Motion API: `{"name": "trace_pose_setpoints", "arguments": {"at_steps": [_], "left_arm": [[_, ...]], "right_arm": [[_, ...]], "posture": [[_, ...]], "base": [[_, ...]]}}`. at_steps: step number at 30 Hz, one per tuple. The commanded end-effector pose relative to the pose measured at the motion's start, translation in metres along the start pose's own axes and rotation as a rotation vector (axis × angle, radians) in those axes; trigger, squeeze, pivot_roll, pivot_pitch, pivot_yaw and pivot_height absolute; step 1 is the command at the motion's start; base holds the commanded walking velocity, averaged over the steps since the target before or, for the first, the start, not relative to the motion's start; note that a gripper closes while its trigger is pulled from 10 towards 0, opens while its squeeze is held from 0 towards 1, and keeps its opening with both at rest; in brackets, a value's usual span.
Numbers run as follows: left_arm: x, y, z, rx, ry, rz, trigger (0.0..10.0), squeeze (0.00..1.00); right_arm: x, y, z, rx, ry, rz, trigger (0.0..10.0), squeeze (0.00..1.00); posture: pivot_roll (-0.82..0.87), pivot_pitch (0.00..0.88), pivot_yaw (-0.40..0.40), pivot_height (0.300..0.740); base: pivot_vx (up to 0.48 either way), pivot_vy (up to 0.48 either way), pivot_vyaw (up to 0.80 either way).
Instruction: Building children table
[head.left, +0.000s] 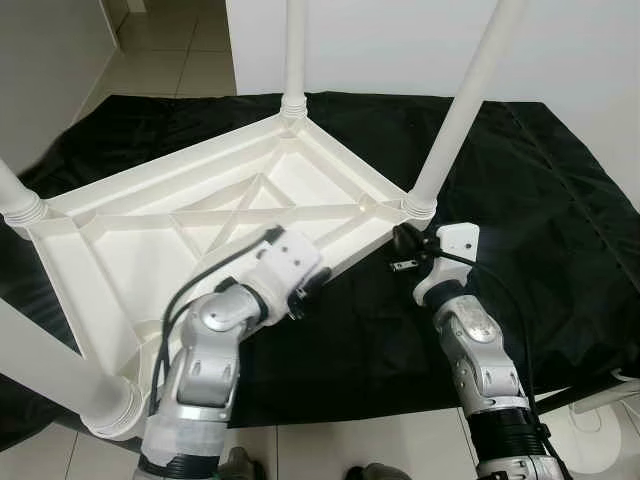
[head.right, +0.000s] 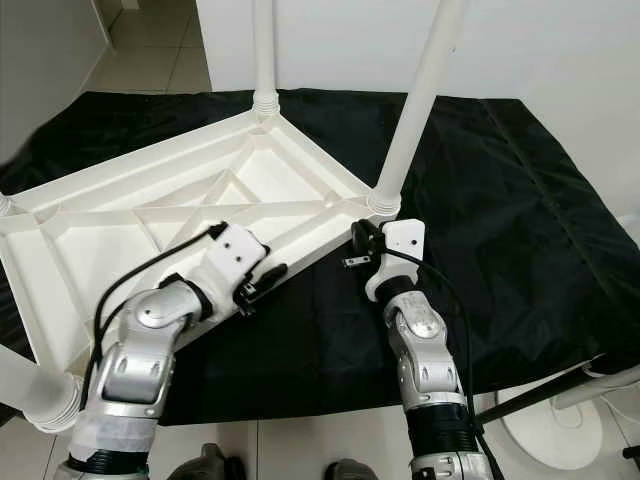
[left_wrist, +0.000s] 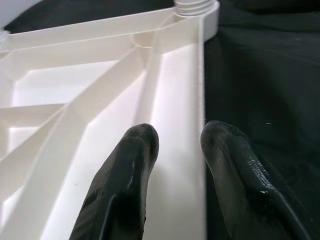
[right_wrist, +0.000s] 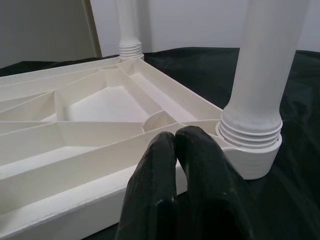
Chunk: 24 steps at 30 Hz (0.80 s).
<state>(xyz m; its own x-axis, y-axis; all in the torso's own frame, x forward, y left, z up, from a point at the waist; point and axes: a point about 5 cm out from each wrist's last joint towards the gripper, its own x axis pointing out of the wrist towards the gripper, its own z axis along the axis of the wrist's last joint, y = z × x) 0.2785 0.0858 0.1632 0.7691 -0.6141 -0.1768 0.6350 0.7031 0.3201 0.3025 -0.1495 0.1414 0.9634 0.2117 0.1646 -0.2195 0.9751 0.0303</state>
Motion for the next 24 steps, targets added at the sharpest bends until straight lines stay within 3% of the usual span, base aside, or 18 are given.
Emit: {"name": "trace_pose_setpoints", "arguments": {"at_steps": [1,2,4,10,24], "left_arm": [[0.002,0.006,0.004,-0.089,-0.034,0.262,10.0,0.0],[0.002,0.006,0.004,-0.089,-0.034,0.262,10.0,0.0],[0.003,0.006,0.008,-0.166,-0.072,0.315,10.0,0.0],[0.006,0.007,0.001,-0.178,-0.047,0.357,10.0,0.0],[0.015,0.01,0.001,-0.169,-0.039,0.374,10.0,0.0]], "right_arm": [[0.0,0.0,-0.002,-0.002,0.004,-0.031,10.0,0.0],[0.0,0.0,-0.002,-0.002,0.004,-0.031,10.0,0.0],[0.0,0.011,-0.005,0.011,-0.004,-0.067,10.0,0.0],[-0.001,0.024,-0.008,0.002,-0.003,-0.079,10.0,0.0],[0.002,0.019,-0.007,-0.016,-0.008,-0.116,10.0,0.0]], "posture": [[-0.04,0.041,-0.014,0.74],[-0.04,0.041,-0.014,0.74],[-0.04,0.032,-0.015,0.74],[-0.05,0.023,-0.01,0.74],[-0.07,0.011,-0.011,0.74]], "base": [[0.0,0.0,0.0],[0.0,0.0,0.0],[0.0,0.0,0.0],[0.0,0.0,0.0],[0.0,0.0,0.0]]}}
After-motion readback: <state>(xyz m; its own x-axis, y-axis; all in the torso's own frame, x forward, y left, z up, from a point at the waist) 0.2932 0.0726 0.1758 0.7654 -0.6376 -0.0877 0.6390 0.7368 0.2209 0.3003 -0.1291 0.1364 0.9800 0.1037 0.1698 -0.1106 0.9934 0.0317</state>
